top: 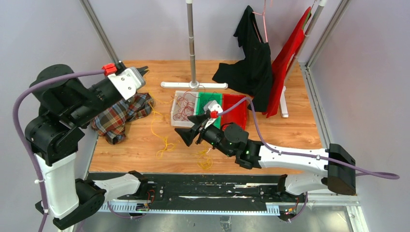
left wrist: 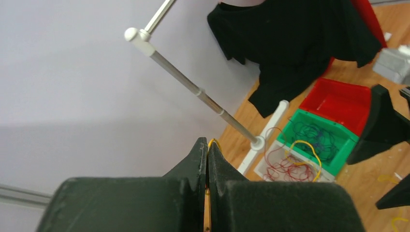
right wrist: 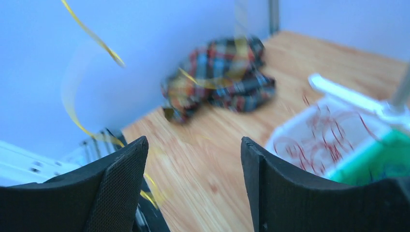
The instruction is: Untangle the cables
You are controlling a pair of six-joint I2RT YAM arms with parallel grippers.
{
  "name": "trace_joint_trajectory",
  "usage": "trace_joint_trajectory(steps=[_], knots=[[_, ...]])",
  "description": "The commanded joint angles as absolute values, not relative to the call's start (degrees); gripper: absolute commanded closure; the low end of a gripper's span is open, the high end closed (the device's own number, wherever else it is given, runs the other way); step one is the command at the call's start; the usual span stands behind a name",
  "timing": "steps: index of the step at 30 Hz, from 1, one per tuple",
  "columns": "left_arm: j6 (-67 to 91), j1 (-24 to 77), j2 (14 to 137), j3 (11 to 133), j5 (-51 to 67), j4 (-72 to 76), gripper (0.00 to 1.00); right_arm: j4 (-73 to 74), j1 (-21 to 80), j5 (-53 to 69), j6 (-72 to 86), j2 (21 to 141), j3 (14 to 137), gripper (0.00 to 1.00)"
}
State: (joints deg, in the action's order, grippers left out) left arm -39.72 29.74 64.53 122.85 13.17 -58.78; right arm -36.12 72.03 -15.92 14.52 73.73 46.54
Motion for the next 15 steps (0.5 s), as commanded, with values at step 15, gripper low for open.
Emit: trace_joint_trajectory(steps=[15], knots=[[-31.97, 30.06, 63.79, 123.09, 22.25, -57.83, 1.00, -36.84, 74.97, -5.22, 10.11, 86.53, 61.57, 0.29]])
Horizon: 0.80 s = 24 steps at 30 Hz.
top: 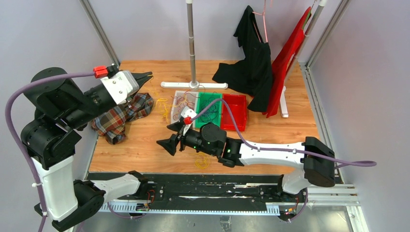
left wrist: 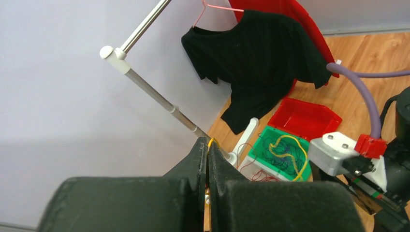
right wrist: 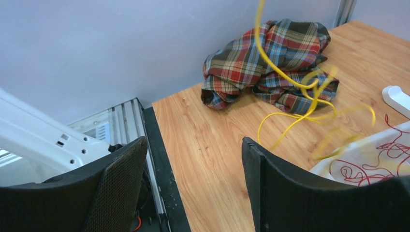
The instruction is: Untangle the cables
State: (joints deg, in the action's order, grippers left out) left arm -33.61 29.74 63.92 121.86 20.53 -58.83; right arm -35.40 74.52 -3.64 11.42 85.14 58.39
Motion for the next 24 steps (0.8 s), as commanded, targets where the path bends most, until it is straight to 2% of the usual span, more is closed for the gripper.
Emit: trace_joint_trajectory(steps=[1, 6, 11, 17, 18, 19, 22, 23, 24], knots=[[-31.91, 30.06, 63.78, 123.19, 22.38, -57.83, 1.00, -37.31, 75.04, -6.16, 9.39, 86.92, 61.58, 0.29], [-32.05, 30.01, 63.50, 123.09, 23.03, -58.11, 1.00, -36.59, 74.97, -13.83, 6.62, 86.89, 60.88, 0.27], [-31.78, 30.06, 63.35, 122.80, 24.00, -58.27, 1.00, -36.39, 75.03, -16.09, 4.45, 87.65, 61.84, 0.27], [-31.29, 30.06, 63.01, 122.95, 24.76, -58.27, 1.00, -35.25, 74.97, -20.46, 3.78, 86.74, 60.05, 0.37], [-31.25, 30.06, 62.88, 122.95, 24.97, -58.27, 1.00, -35.69, 74.97, -20.63, 4.12, 86.26, 59.12, 0.41], [-31.16, 30.06, 62.87, 123.03, 25.10, -58.27, 1.00, -36.26, 74.89, -20.56, 4.51, 85.79, 58.31, 0.51], [-30.68, 30.06, 63.14, 123.38, 25.60, -58.27, 1.00, -36.78, 74.60, -19.85, 5.94, 85.67, 57.53, 0.92], [-30.60, 30.06, 63.25, 123.62, 25.72, -58.27, 1.00, -36.74, 74.61, -19.86, 6.16, 85.77, 57.53, 0.99], [-30.59, 30.10, 63.37, 123.81, 25.68, -58.27, 1.00, -36.74, 74.61, -19.59, 6.34, 85.90, 57.35, 0.99]])
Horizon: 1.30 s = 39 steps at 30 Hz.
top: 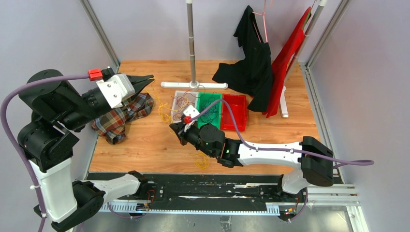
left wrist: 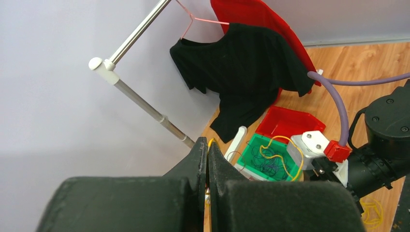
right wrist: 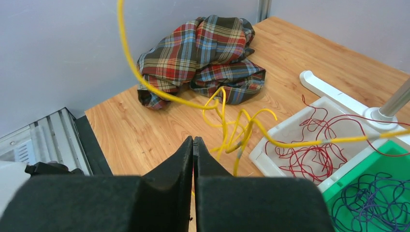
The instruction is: Untangle the cables
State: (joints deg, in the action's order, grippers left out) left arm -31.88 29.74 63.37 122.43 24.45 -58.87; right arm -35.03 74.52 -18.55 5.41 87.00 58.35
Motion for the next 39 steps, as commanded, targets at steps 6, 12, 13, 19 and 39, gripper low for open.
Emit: trace_joint_trajectory(steps=[6, 12, 13, 19, 39], knots=[[-31.55, 30.06, 63.83, 125.48, 24.55, -58.27, 1.00, -37.29, 74.45, -20.40, 8.07, 85.70, 54.58, 1.00], [-31.63, 30.06, 64.26, 126.45, 24.78, -58.27, 1.00, -40.21, 73.83, -18.22, 12.72, 84.74, 49.41, 0.74], [-31.68, 30.06, 64.21, 126.39, 24.72, -58.27, 0.99, -41.42, 73.83, -16.43, 13.44, 84.21, 48.80, 0.66], [-31.90, 30.06, 64.07, 125.80, 24.74, -58.27, 1.00, -47.62, 73.91, -8.82, 16.42, 80.39, 45.82, 0.34], [-29.46, 30.06, 65.91, 128.65, 26.54, -58.18, 1.00, -47.96, 73.85, -4.27, 13.14, 86.74, 57.69, 0.36]])
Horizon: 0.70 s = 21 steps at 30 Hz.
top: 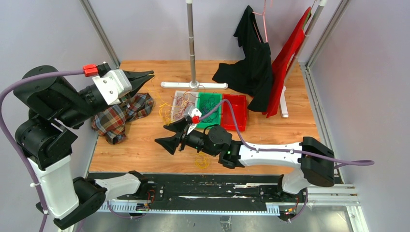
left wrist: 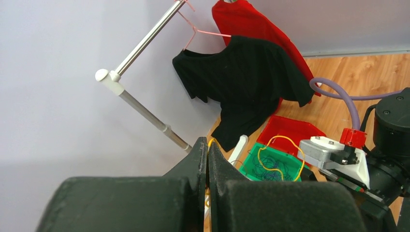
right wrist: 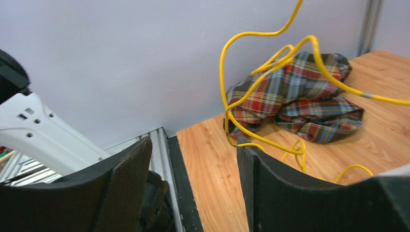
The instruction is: Untangle the cables
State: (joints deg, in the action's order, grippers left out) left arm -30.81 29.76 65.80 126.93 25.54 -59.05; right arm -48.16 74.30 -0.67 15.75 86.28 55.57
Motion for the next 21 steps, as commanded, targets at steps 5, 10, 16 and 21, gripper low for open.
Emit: trace_joint_trajectory(steps=[5, 10, 16, 21], knots=[[-29.44, 30.06, 65.86, 129.06, 26.73, -58.18, 1.00, -46.17, 73.85, -14.97, 9.26, 83.24, 53.92, 0.38], [-29.27, 30.06, 65.74, 128.83, 27.11, -58.18, 1.00, -44.38, 73.92, -22.32, 5.49, 79.12, 49.78, 0.39], [-28.34, 30.07, 66.24, 129.28, 27.98, -58.16, 1.00, -41.17, 73.92, -25.14, 4.04, 79.29, 51.22, 0.39], [-27.54, 30.06, 66.73, 129.54, 28.55, -58.10, 1.00, -42.59, 74.04, -26.20, 4.83, 82.21, 54.51, 0.39]])
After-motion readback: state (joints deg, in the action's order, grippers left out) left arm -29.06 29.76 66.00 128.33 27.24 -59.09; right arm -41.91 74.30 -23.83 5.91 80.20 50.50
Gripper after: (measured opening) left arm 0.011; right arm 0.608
